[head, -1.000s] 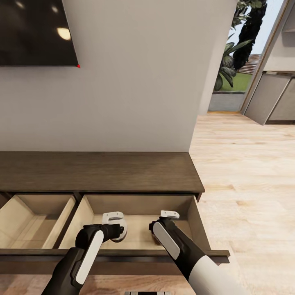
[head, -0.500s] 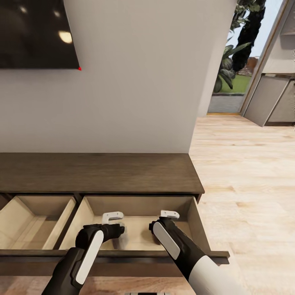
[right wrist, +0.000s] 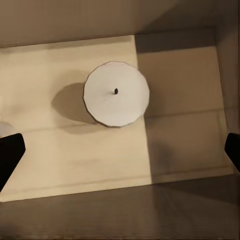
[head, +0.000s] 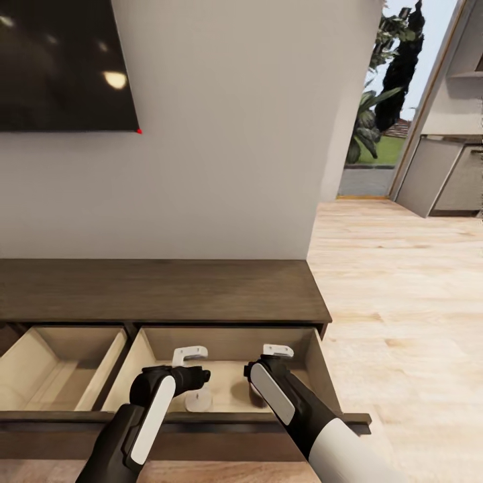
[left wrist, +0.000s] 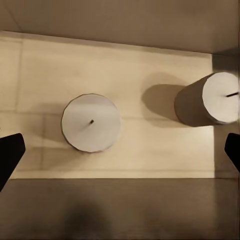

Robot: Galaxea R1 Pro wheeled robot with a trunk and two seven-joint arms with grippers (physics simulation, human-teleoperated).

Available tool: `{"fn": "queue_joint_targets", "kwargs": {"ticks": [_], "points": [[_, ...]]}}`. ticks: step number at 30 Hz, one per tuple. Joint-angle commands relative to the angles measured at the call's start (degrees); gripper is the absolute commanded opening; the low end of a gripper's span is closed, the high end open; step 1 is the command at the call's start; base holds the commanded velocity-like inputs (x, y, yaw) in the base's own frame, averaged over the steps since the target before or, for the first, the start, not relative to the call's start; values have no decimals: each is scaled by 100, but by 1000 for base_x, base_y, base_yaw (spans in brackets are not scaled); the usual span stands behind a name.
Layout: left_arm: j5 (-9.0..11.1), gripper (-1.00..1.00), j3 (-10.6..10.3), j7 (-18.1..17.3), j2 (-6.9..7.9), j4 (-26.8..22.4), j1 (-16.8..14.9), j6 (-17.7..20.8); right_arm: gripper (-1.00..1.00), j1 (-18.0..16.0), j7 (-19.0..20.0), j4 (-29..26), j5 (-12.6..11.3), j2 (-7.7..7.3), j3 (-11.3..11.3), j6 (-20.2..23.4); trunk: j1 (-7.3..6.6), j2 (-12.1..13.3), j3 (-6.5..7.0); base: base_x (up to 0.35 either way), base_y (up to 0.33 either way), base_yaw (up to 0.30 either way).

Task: Place each of the two pumpkins and all three candles from the living room inside a cabinet in the living room (use any cabinet), then make sure every cabinet is closed, and position the cauldron so it is next to a table in the living room.

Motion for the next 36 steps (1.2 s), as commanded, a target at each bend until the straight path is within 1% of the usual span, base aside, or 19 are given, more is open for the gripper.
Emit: {"fn": "queue_joint_targets", "kwargs": {"ticks": [1,12,17,22,25,29,36], "points": [[-1,100,2,0,0,-2,0,2,100,0,0,-4,-1,0,-1,-3,-23,42,18,-177,0,0],[-2,100,28,1,4,-77,-2,6,100,5,0,-18,7,0,-4,-23,-264,483,216,-33,0,0],[-2,100,31,1,5,-79,-1,6,100,8,5,-25,8,0,-3,-45,-374,683,306,-189,0,0],[1,100,31,1,10,-79,0,6,100,9,10,-27,8,0,1,-143,-484,884,395,-34,0,0],[-1,100,31,1,12,-79,1,6,100,9,173,-28,20,0,6,-251,-550,1004,449,-6,0,0],[-1,100,31,1,13,-79,-2,6,100,15,415,-23,65,0,10,-289,-637,1165,521,-1,0,0],[-2,100,33,1,30,-79,0,6,100,10,473,-19,78,0,3,-297,-791,1445,647,0,0,0]]}}
